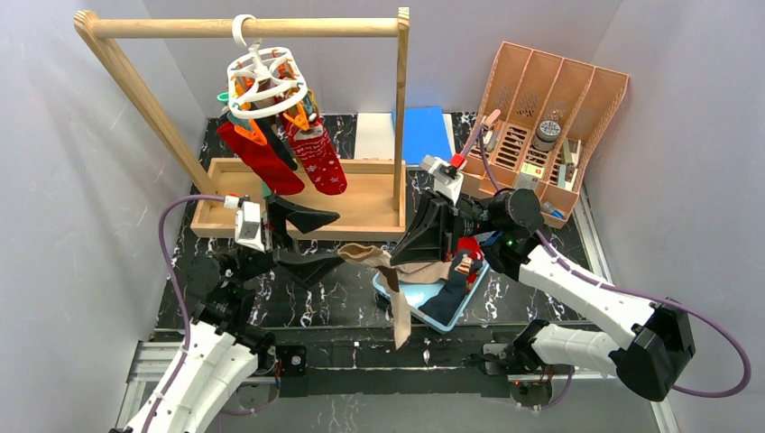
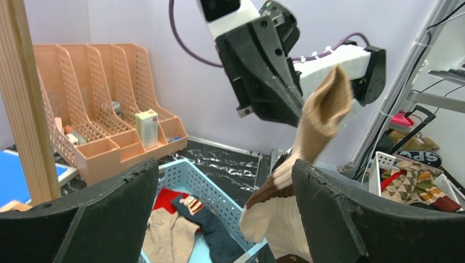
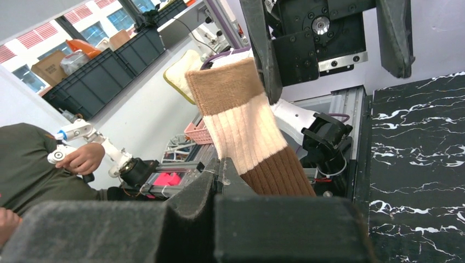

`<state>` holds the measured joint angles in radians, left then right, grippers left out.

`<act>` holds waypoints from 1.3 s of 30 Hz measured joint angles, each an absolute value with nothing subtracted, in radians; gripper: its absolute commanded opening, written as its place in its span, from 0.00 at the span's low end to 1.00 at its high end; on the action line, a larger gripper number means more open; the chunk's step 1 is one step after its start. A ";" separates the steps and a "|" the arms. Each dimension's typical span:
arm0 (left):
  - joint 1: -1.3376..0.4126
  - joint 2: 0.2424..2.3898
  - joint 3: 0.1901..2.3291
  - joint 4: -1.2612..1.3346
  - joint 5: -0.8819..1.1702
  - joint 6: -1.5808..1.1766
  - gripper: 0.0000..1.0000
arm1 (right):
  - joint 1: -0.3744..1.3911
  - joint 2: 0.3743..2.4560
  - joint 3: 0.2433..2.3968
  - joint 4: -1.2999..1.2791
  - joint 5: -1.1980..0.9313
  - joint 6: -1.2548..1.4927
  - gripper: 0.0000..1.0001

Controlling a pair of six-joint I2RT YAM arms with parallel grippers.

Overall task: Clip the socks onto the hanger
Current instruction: Pick up the sock from the bin.

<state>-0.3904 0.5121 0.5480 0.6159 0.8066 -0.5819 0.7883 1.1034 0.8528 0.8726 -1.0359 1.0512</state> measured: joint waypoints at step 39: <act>-0.419 0.464 0.528 0.769 0.902 -0.692 0.70 | 0.853 1.123 0.853 0.916 -1.003 1.068 0.01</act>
